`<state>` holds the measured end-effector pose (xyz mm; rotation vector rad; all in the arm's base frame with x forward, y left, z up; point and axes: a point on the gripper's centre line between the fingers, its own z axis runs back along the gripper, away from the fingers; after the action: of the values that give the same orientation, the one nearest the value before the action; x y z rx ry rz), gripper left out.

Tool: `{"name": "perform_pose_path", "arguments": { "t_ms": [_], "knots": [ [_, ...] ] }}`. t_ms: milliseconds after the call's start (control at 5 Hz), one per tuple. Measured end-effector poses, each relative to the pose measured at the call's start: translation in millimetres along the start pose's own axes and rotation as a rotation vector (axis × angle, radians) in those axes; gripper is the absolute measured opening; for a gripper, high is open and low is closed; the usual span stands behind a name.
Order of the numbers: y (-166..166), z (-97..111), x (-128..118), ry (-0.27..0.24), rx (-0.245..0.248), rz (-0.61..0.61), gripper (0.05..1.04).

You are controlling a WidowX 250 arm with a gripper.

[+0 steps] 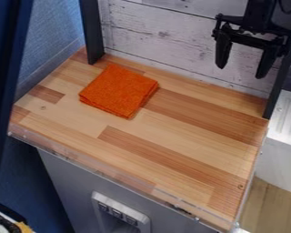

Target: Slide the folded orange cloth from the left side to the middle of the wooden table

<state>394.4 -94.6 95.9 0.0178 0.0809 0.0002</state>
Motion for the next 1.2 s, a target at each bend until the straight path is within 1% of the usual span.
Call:
{"name": "perform_pose_path", "arguments": {
  "t_ms": [200,400,600,800,1000,1200],
  "knots": [
    [11,-23,-7,0.04,0.004,-0.056,0.999],
    [40,-32,-10,0.025,-0.007,-0.119,0.999],
    [65,-28,-11,-0.031,-0.027,-0.217,0.999],
    [91,-36,-13,-0.057,-0.039,-0.297,0.999],
    [109,-33,-15,-0.105,-0.039,-0.37,0.999],
    [126,-40,-18,-0.115,-0.035,-0.432,0.999]
  ]
}}
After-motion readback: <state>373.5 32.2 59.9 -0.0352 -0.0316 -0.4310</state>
